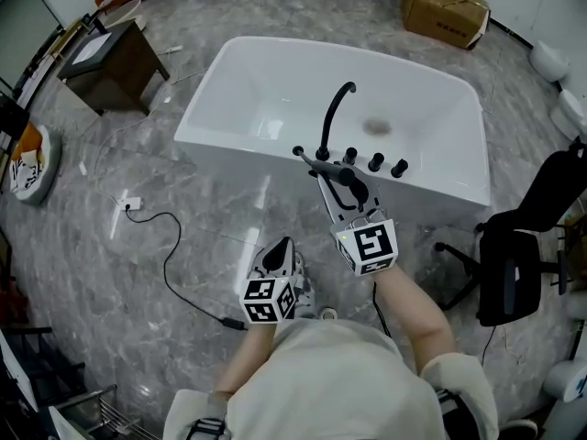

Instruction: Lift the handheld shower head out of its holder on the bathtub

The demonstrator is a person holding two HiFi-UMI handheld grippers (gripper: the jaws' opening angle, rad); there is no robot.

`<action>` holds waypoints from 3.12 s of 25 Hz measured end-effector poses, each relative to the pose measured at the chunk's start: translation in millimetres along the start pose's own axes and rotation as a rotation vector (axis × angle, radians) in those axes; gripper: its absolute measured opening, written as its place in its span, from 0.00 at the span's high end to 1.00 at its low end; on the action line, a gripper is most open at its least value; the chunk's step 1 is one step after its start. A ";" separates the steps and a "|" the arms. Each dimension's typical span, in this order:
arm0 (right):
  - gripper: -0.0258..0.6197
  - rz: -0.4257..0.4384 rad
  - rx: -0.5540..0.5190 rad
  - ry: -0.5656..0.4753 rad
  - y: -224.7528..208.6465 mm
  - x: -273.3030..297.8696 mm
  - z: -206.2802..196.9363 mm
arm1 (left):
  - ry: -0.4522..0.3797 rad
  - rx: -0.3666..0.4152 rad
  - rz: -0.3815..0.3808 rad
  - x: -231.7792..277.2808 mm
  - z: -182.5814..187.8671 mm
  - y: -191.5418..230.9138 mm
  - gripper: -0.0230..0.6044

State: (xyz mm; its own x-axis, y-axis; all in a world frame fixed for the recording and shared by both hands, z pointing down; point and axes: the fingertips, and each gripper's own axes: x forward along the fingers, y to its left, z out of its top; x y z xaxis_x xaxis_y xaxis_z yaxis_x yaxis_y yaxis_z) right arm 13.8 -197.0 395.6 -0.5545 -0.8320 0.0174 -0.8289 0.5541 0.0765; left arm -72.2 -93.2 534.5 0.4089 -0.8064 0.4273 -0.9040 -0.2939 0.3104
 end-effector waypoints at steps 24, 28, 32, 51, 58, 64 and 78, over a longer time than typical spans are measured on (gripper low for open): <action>0.75 -0.024 0.003 -0.206 30.2 -155.5 80.6 | -0.072 0.049 0.010 -62.0 -17.6 -44.6 0.93; 0.75 -0.025 0.030 -0.232 33.8 -179.8 87.9 | -0.081 0.060 0.007 -70.4 -22.3 -51.9 0.93; 0.75 -0.025 0.032 -0.255 37.8 -199.1 94.9 | -0.086 0.069 0.003 -75.2 -24.9 -57.7 0.93; 0.75 -0.049 0.086 -0.287 28.8 -231.3 99.0 | -0.085 0.087 -0.007 -80.3 -28.8 -68.6 0.93; 0.75 -0.052 0.078 -0.281 28.2 -230.1 98.1 | -0.084 0.086 -0.005 -80.1 -27.8 -68.0 0.93; 0.75 -0.051 0.070 -0.265 29.9 -226.3 95.2 | -0.080 0.085 -0.006 -79.6 -27.8 -67.2 0.93; 0.75 -0.042 0.084 -0.264 29.5 -216.6 94.9 | -0.080 0.073 0.009 -79.4 -27.0 -57.4 0.93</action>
State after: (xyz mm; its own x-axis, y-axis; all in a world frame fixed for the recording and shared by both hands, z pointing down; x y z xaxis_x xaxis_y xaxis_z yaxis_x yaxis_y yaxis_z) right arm 102.5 2.2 299.5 -0.5100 -0.8246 -0.2449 -0.8489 0.5284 -0.0112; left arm -49.4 1.6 505.7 0.3925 -0.8464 0.3600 -0.9153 -0.3212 0.2430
